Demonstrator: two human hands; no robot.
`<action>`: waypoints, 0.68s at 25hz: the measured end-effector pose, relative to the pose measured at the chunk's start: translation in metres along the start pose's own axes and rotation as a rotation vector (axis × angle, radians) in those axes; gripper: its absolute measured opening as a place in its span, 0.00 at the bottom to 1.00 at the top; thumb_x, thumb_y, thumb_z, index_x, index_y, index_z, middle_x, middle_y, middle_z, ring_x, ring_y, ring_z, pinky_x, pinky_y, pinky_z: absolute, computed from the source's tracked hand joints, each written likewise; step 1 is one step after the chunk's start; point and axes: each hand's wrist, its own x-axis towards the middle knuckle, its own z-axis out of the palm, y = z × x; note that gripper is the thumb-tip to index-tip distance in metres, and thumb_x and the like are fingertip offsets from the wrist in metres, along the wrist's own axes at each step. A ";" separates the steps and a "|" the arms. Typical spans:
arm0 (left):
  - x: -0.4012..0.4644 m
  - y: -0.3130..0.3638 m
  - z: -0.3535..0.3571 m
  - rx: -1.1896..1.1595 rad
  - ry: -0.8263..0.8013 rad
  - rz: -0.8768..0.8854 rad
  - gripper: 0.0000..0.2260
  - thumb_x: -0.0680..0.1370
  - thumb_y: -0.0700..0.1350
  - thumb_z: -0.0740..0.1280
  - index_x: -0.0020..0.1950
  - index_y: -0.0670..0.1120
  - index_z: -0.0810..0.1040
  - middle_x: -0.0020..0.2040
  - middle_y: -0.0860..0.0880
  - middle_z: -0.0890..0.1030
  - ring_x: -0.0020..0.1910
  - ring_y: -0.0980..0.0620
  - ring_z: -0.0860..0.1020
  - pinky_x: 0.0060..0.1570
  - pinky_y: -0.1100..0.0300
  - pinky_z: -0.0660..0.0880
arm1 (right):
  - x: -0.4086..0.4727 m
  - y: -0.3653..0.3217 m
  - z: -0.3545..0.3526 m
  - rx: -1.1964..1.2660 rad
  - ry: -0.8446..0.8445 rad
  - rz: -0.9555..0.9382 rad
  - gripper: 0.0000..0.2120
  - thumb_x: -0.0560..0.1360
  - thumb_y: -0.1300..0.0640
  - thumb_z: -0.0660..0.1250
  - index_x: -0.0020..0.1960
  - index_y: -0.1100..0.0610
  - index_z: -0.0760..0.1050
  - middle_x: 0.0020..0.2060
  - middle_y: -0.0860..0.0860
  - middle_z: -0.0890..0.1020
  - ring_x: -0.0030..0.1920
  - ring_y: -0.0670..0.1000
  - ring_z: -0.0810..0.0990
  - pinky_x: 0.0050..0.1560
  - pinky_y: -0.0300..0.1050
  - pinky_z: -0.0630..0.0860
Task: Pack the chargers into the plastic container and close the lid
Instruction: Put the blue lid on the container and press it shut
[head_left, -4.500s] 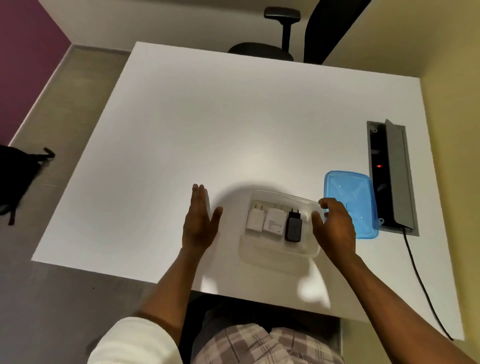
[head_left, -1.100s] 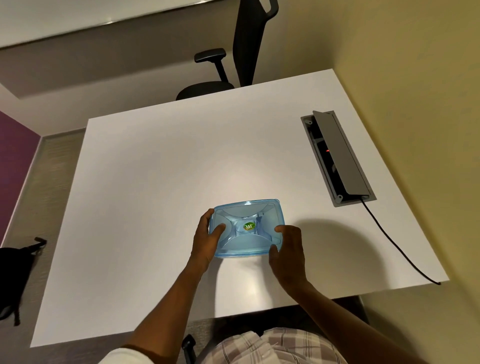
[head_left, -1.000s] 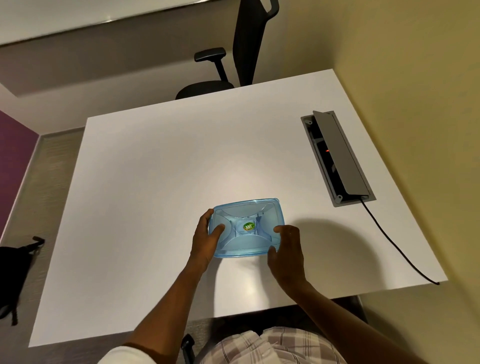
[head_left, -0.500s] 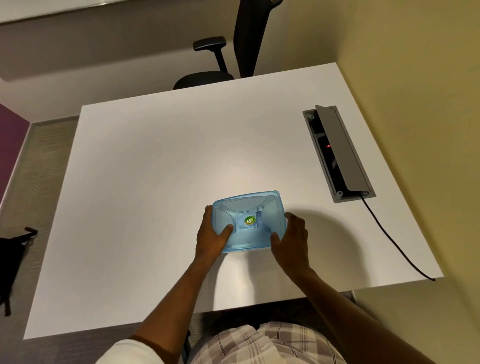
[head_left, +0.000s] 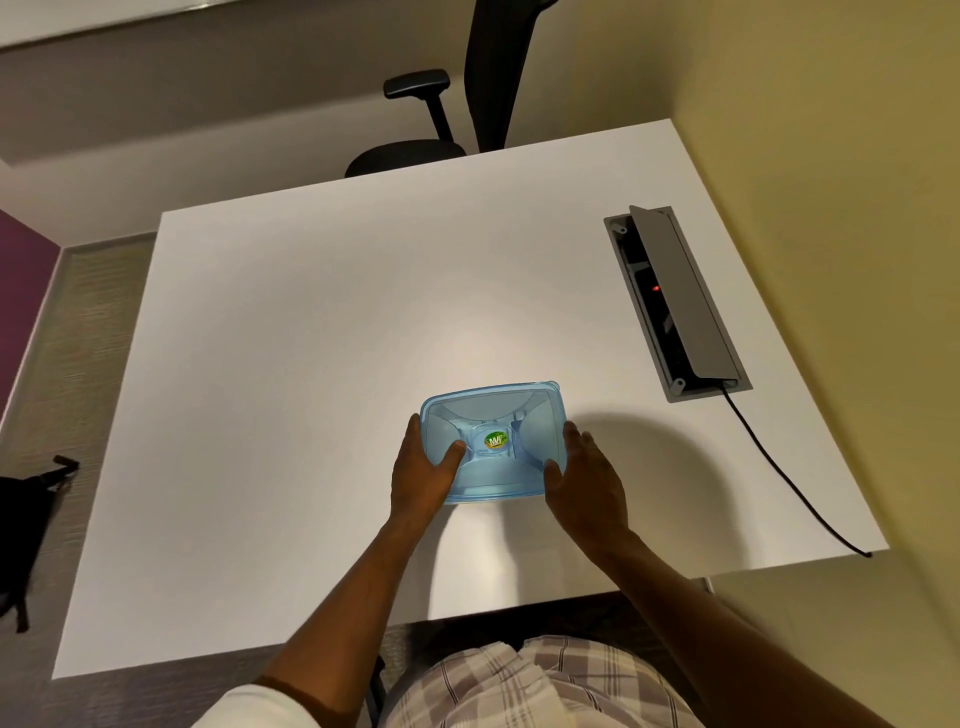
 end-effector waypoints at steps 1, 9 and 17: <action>-0.001 0.000 0.000 0.007 -0.005 -0.001 0.32 0.77 0.52 0.70 0.78 0.48 0.62 0.73 0.48 0.73 0.70 0.45 0.74 0.67 0.55 0.70 | -0.001 0.001 0.001 -0.004 0.002 0.004 0.30 0.77 0.52 0.63 0.76 0.59 0.59 0.72 0.59 0.70 0.74 0.57 0.65 0.72 0.50 0.64; 0.001 -0.003 0.006 0.124 -0.055 -0.025 0.39 0.77 0.53 0.70 0.82 0.44 0.53 0.79 0.46 0.65 0.76 0.44 0.66 0.74 0.51 0.66 | 0.002 0.004 -0.001 -0.021 -0.026 0.002 0.30 0.76 0.52 0.63 0.75 0.60 0.60 0.69 0.58 0.73 0.68 0.57 0.72 0.67 0.51 0.70; -0.005 -0.015 0.017 0.304 -0.095 0.062 0.41 0.81 0.57 0.61 0.81 0.43 0.39 0.84 0.46 0.44 0.83 0.49 0.46 0.80 0.53 0.52 | 0.006 0.007 -0.004 -0.076 -0.048 -0.034 0.29 0.77 0.51 0.63 0.74 0.60 0.62 0.65 0.58 0.77 0.62 0.58 0.77 0.60 0.51 0.75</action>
